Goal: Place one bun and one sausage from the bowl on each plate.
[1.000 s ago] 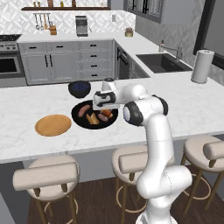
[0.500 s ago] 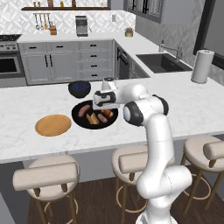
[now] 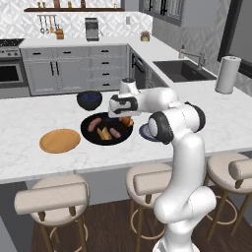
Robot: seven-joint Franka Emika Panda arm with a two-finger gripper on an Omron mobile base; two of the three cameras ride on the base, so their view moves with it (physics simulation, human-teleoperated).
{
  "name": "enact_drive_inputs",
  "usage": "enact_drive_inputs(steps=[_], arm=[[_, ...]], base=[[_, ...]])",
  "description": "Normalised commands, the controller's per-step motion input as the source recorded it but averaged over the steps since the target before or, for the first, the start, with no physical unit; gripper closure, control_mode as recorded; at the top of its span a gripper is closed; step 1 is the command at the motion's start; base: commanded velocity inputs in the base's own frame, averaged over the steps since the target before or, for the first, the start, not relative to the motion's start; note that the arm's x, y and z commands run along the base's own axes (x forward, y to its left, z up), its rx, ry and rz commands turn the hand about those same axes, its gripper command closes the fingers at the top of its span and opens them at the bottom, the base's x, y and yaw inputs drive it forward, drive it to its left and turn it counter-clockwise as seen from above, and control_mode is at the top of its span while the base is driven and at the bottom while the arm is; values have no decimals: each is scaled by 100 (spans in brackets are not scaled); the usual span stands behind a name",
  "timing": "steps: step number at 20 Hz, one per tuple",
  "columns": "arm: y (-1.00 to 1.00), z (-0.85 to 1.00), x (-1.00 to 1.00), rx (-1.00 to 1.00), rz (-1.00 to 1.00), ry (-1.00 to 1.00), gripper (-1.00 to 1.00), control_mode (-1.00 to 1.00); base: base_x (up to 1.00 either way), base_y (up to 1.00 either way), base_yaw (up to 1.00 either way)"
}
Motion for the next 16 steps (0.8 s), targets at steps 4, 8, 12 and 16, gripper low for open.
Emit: enact_drive_inputs(steps=[4, 8, 12, 16], arm=[[-90, 31, -48, 5, 0, -3, 100, -100], [-100, 30, -36, 6, -2, 0, 100, -100], [-100, 0, -28, 8, -4, 4, 100, -100], [-78, 0, -3, 7, -2, 3, 100, -100]], base=[[0, 0, 0], [0, 0, 0], [0, 0, 0], [0, 0, 0]])
